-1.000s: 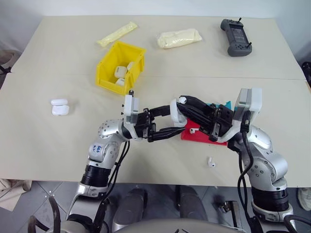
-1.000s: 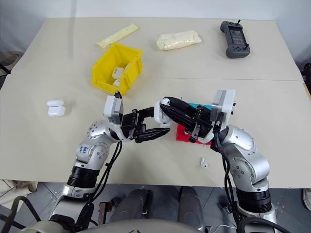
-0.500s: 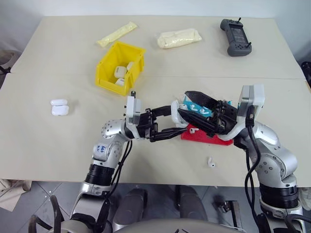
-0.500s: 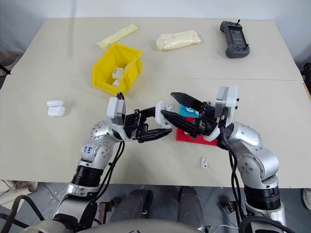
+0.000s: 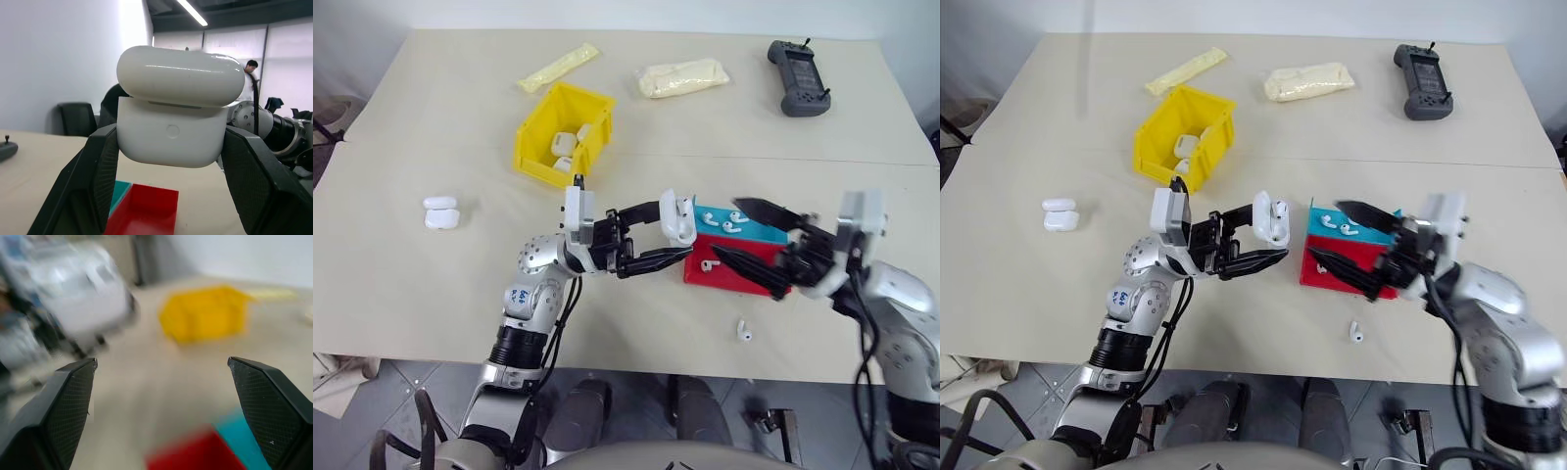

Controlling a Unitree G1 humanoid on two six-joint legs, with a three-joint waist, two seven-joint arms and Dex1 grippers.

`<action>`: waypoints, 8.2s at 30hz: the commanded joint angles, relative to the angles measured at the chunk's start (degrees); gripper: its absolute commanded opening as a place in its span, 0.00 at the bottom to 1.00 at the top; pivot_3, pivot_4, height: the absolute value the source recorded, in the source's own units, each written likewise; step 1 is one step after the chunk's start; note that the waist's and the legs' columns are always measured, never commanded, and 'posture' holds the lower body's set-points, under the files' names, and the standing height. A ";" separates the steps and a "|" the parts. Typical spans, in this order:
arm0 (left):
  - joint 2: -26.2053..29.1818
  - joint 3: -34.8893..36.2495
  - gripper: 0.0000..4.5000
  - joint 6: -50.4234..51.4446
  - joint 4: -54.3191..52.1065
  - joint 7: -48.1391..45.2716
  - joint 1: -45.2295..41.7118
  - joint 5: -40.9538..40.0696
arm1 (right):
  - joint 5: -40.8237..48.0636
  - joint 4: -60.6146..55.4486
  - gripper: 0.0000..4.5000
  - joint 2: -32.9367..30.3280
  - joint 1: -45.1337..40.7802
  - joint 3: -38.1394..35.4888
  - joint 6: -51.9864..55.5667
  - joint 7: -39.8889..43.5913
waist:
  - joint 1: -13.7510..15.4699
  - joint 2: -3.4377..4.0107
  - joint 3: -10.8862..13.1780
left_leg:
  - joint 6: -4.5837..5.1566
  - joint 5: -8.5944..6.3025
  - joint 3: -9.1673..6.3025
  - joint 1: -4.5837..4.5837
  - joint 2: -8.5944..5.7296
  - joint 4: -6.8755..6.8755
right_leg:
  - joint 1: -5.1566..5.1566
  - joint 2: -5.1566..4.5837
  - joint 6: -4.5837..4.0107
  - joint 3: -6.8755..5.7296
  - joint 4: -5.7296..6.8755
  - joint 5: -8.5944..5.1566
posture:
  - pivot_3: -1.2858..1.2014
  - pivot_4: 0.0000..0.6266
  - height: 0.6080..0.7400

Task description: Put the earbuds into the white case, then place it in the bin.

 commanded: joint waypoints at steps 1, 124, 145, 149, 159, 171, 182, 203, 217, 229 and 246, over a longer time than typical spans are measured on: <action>0.49 0.30 0.62 -1.17 -0.79 -1.23 0.10 -0.95 | -4.95 3.40 1.00 -1.71 6.33 -8.30 -8.44 4.65 | 0.15 0.00 0.00 | 0.00 0.00 0.03 0.00 0.00 0.01 | 0.01 0.02 0.00 0.00 0.00 0.00 | 0.52 0.24 1.00; 2.45 0.24 0.62 -3.93 -2.02 3.82 2.54 0.59 | -3.18 9.15 0.12 4.88 -31.69 2.76 30.37 11.88 | -1.32 0.29 0.04 | 0.00 -0.02 -0.01 -0.12 0.03 0.14 | -0.14 -0.09 0.05 -0.04 0.28 0.04 | 0.52 0.24 1.00; 2.11 0.01 0.62 -2.80 -2.13 3.44 1.96 0.46 | 30.60 -1.55 0.12 14.77 -24.75 2.36 40.57 -16.31 | -0.97 0.29 0.04 | 0.04 -0.02 0.01 -0.11 0.02 0.14 | -0.14 -0.09 0.03 -0.03 0.30 0.09 | 0.52 0.24 1.00; 2.02 0.06 0.62 -2.65 -2.25 3.57 1.86 0.49 | 29.97 -1.52 0.12 14.53 -23.95 4.29 38.63 -16.31 | -0.98 0.29 0.04 | 0.04 -0.02 0.01 -0.11 0.02 0.14 | -0.14 -0.08 0.03 -0.03 0.30 0.09 | 0.52 0.24 1.00; 1.84 0.41 0.62 -2.15 -2.87 4.35 1.81 0.32 | 26.88 -2.08 0.12 13.08 -21.08 8.14 34.31 -14.91 | -0.97 0.29 0.04 | 0.04 -0.02 0.01 -0.11 0.02 0.14 | -0.14 -0.07 0.03 -0.03 0.28 0.09 | 0.52 0.24 1.00; 1.10 0.95 0.62 -1.63 -2.89 5.23 1.24 -0.09 | 19.63 -2.80 0.12 11.24 -20.35 13.09 27.77 -12.25 | -0.96 0.29 0.04 | 0.04 -0.02 0.01 -0.11 0.03 0.13 | -0.14 -0.05 0.03 -0.03 0.27 0.09 | 0.52 0.24 1.00; 0.38 0.99 0.62 -2.01 -2.33 5.50 0.71 0.08 | 19.60 -3.41 0.12 10.20 -20.35 14.93 28.30 -13.18 | -0.95 0.29 0.04 | 0.04 -0.02 0.01 -0.11 0.03 0.13 | -0.13 -0.06 0.03 -0.03 0.24 0.09 | 0.52 0.24 1.00; 5.45 2.74 0.62 -1.05 -2.01 1.13 2.04 0.12 | 15.43 -3.60 1.00 -4.07 -7.82 -1.99 21.43 -6.38 | -0.80 0.27 0.05 | 0.13 -0.07 0.09 -0.11 0.00 0.10 | -0.08 -0.08 0.05 -0.02 0.14 0.10 | 0.52 0.24 1.00; 17.59 -4.99 0.62 -4.51 3.46 1.61 -2.41 18.49 | 3.44 -2.28 0.19 -5.99 -1.55 0.69 11.33 1.29 | -0.87 0.27 0.05 | 0.12 -0.07 0.17 0.04 0.06 0.08 | -0.02 0.00 0.05 0.08 0.02 0.10 | 0.52 0.24 1.00; 14.42 -12.23 0.62 -0.88 0.06 6.91 -7.69 26.27 | -3.77 -4.30 0.01 0.33 -25.20 23.73 19.46 -7.26 | -0.94 0.24 0.07 | 0.11 -0.07 0.10 -0.08 0.02 0.08 | -0.10 -0.05 0.08 0.02 0.10 0.11 | 0.52 0.24 1.00; 13.78 -4.88 0.62 1.57 -5.97 9.89 -0.99 18.24 | -5.34 -1.38 0.01 -5.43 -9.05 9.32 13.88 -3.26 | -0.94 0.22 0.08 | 0.12 -0.07 0.08 -0.12 0.02 0.09 | -0.10 -0.06 0.08 -0.02 0.14 0.12 | 0.52 0.24 1.00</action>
